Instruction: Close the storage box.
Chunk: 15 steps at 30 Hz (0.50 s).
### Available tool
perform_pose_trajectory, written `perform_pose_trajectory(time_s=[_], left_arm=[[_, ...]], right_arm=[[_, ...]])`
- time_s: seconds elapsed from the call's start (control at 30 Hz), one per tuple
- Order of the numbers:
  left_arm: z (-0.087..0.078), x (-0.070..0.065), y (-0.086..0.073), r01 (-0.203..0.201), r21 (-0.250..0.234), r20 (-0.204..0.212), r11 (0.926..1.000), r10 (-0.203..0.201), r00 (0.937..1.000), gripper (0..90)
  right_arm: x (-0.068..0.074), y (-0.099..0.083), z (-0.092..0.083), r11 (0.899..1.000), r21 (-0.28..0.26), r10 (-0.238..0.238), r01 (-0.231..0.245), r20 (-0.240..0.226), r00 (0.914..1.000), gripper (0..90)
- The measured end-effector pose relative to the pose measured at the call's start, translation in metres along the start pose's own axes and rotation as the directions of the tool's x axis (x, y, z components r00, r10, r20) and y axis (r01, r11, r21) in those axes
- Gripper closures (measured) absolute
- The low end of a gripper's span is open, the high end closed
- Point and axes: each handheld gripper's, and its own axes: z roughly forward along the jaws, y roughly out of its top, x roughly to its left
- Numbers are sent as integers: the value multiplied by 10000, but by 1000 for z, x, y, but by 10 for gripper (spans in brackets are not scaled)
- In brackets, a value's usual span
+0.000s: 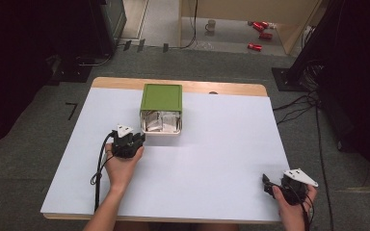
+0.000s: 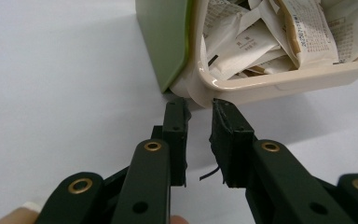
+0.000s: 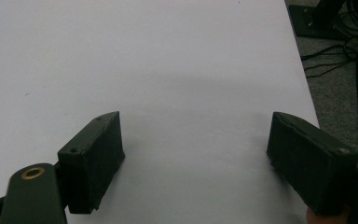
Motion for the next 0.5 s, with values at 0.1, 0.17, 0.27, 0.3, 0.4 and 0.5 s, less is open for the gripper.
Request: perform_pose_trajectory(time_s=[0.1, 0.17, 0.27, 0.3, 0.4, 0.5], left_arm=[[0, 2, 2, 71, -28, -10, 10000, -71, 10000, 786], [0, 3, 4, 42, -49, -67, 10000, -43, 10000, 796], [1, 3, 6, 31, 13, -137, 10000, -30, 9999, 802], [1, 4, 6, 60, 17, -135, 10000, -60, 9999, 802], [-1, 3, 4, 128, -42, 77, 9999, -128, 9999, 795], [-3, -1, -1, 36, -34, 252, 10000, -35, 9997, 780]], right_arm=[[0, 0, 0, 10000, 4, -2, 2, -2, 10000, 177], [0, 0, 0, 10000, 5, 3, -3, -3, 10000, 177], [0, 0, 0, 10000, 4, 3, -3, -3, 10000, 178], [0, 0, 0, 10000, 3, 1, -1, -3, 10000, 177], [0, 0, 0, 10000, 0, -5, 5, -5, 10000, 177], [0, 0, 0, 10000, -6, 3, -3, -5, 10000, 178]])
